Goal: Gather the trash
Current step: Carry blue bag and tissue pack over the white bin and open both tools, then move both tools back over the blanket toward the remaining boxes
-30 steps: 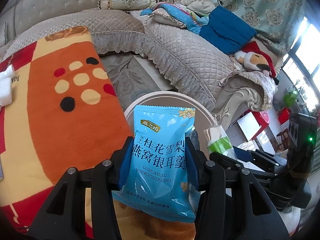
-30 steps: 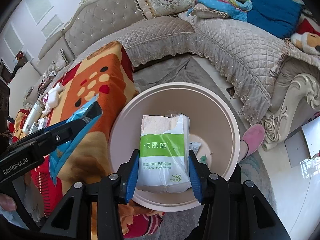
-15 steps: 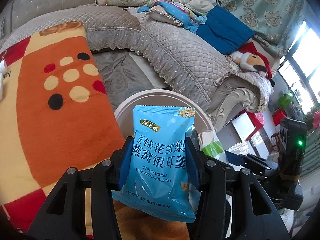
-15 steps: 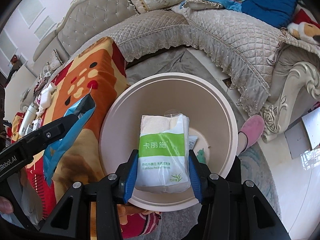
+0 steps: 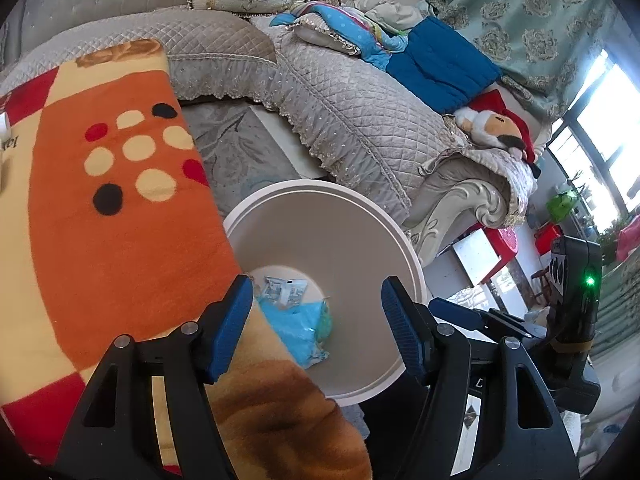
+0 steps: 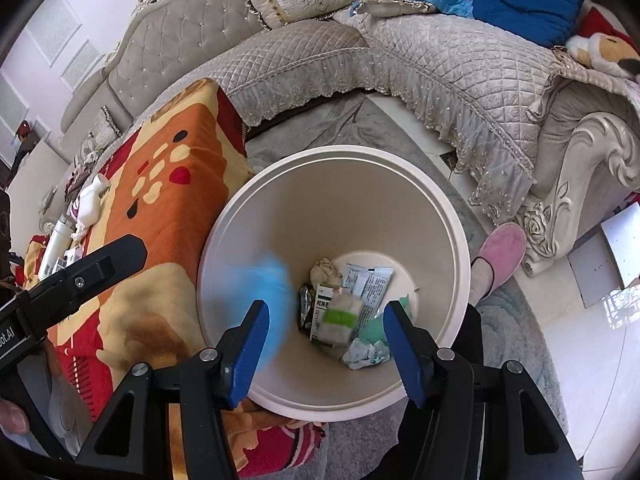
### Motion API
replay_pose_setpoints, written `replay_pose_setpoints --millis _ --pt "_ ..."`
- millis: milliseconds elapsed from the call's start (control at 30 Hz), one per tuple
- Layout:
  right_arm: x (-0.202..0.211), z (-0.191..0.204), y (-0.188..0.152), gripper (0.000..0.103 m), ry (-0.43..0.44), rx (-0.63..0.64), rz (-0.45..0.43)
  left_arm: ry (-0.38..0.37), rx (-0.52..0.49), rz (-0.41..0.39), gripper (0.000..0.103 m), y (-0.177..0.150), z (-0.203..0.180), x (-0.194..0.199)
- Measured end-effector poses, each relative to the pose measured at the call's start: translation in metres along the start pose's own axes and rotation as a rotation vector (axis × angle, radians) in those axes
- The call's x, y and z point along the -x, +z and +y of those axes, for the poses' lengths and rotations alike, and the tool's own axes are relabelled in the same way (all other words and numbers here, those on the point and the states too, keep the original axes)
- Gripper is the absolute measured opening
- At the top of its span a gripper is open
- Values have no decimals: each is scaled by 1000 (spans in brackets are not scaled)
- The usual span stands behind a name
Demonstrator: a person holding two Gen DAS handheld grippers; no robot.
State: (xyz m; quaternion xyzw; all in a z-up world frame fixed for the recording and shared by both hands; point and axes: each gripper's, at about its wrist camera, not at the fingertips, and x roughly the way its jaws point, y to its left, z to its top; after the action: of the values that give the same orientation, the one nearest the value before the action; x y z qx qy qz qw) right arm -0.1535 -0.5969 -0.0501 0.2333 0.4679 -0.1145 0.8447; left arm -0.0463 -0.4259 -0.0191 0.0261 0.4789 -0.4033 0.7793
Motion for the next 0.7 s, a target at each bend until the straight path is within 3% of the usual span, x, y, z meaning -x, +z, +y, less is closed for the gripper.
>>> replay_pose_setpoints --millis 700 --pt "-3 49 -2 57 19 83 2 137 25 -75 66 -18 42 37"
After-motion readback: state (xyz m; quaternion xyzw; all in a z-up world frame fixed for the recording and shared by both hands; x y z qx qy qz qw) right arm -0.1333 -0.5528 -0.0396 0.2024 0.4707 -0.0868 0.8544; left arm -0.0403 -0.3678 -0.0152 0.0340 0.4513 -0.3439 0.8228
